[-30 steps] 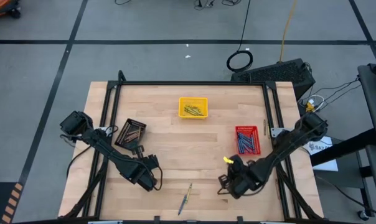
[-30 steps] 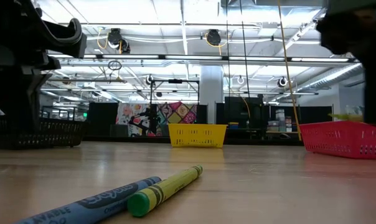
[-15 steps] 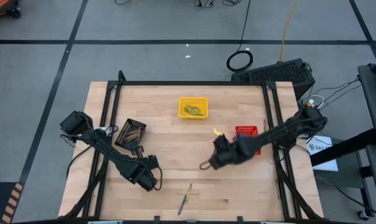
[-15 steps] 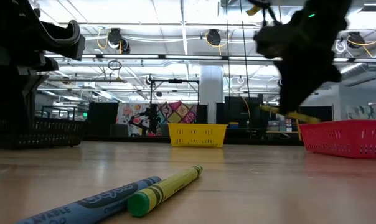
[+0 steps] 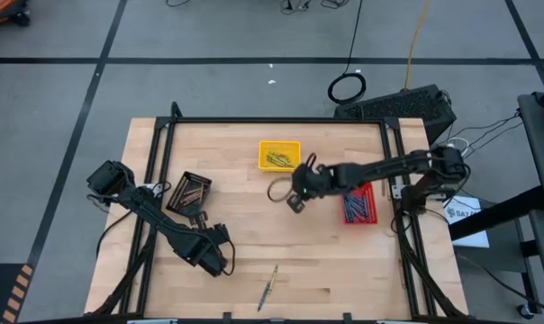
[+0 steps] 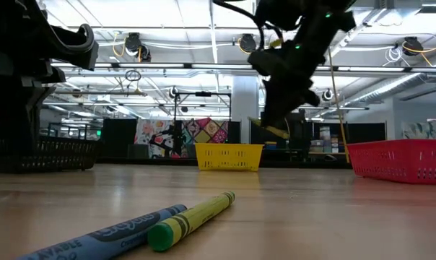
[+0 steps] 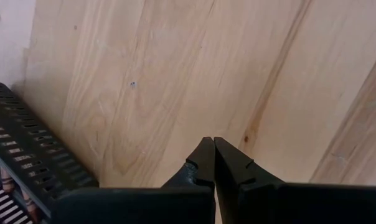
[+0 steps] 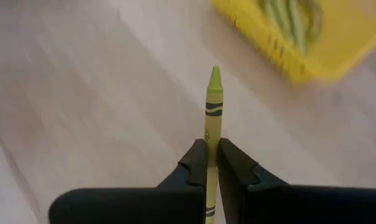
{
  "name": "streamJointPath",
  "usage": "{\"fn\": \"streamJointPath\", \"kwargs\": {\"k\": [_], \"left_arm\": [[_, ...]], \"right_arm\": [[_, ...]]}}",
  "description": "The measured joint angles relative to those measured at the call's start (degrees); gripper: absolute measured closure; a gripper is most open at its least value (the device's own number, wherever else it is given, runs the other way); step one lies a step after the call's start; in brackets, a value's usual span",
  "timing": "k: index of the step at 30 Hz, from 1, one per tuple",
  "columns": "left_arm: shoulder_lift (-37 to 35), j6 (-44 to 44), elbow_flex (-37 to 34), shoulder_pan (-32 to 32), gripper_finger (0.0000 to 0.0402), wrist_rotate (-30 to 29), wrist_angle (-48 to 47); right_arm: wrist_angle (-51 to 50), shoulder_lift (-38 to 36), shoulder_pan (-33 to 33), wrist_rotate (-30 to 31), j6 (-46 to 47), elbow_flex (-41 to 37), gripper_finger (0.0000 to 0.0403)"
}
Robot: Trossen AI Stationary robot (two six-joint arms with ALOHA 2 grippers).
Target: Sort crayons
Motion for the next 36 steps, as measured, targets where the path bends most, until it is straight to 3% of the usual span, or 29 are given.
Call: {"fn": "streamJointPath", "kwargs": {"k": [8, 15, 21, 36], "left_arm": [[0.00, 0.00, 0.00, 0.04, 0.0402, 0.02, 0.00], [0.00, -1.27, 0.00, 1.63, 0.0402, 0.04, -0.13], [0.00, -1.25, 0.00, 3.79, 0.0402, -0.35, -0.02], [0.00, -2.64, -0.02, 9.73, 0.0402, -0.59, 0.13]], "right_arm": [[11.09, 0.00, -9.09, -5.89, -8.49, 0.02, 0.0403], [13.68, 0.00, -16.77, -6.33, -12.40, 0.02, 0.0403], [18.45, 1.38, -22.78, -11.19, -13.42, 0.02, 0.0403], [19.49, 8.54, -24.33, -16.87, -13.57, 0.04, 0.0403]]}}
